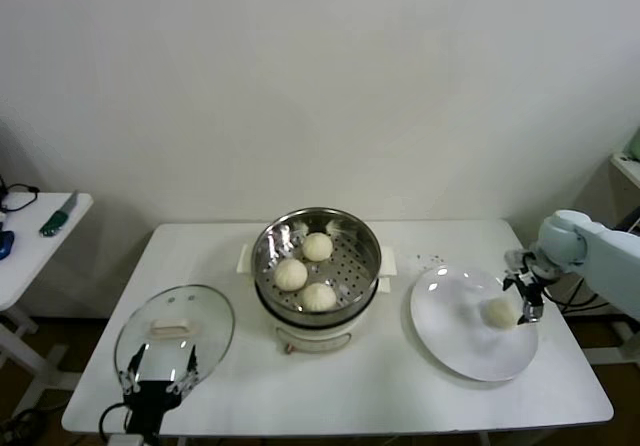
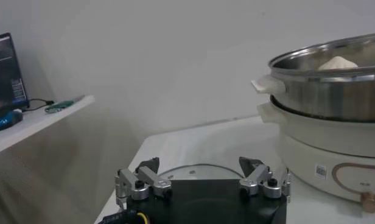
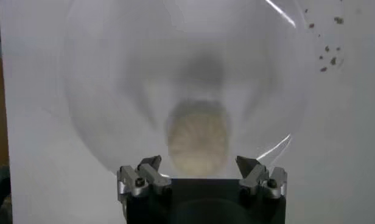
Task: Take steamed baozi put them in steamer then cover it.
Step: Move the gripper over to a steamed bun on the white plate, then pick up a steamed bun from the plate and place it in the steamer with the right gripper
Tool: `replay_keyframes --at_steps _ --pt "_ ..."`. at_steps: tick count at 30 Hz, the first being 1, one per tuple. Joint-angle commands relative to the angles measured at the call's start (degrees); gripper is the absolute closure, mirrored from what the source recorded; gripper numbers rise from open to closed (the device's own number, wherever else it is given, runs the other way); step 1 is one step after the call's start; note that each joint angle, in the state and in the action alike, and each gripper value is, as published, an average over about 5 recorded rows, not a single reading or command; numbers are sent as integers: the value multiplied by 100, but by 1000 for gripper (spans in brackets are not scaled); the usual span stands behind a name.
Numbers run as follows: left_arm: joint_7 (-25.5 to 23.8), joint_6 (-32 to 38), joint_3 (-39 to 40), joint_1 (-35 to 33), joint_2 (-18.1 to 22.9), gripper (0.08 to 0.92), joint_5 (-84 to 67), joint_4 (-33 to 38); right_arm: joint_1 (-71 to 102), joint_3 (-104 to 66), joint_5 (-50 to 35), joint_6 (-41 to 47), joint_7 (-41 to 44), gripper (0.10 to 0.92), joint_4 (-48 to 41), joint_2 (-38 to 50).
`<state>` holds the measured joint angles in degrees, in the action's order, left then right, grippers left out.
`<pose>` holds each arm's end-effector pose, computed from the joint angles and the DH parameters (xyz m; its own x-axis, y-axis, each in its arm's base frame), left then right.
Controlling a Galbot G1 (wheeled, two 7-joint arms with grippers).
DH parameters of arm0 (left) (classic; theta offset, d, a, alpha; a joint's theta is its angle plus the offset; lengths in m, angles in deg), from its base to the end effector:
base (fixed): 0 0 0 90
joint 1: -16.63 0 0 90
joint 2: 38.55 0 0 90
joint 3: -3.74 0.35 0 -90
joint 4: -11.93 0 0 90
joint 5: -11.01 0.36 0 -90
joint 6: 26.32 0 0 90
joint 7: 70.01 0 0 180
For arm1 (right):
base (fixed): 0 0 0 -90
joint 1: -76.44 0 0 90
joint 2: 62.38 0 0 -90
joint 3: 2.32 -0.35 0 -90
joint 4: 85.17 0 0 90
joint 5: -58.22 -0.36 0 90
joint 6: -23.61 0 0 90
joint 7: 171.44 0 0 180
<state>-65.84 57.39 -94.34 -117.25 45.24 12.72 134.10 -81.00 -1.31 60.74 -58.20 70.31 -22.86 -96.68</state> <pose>0.1116 0.0597 -0.3192 -0.9482 -0.1527 0.2786 -0.0904 0.9703 0.2242 0.5102 -0.2477 -0.2180 -0.0903 0.0602 0.9941 -0.9959 -0.0012 -0.0904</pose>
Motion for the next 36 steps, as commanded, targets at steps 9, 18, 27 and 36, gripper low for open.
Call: replay_keyframes --at_steps 9,18,27,36 --pt "9 -34 -4 56 -5 177 41 -49 589 -611 301 -73 23 203 -637 -426" --pt "20 -65 1 118 -7 177 51 -69 492 -535 64 -41 55 215 -770 -559" --pt "20 -52 9 144 0 177 46 -121 307 -323 -190 -31 83 346 -687 -475" --pt "-103 -111 75 98 -14 177 27 -31 -1356 1296 -1321 210 95 355 -277 -361"
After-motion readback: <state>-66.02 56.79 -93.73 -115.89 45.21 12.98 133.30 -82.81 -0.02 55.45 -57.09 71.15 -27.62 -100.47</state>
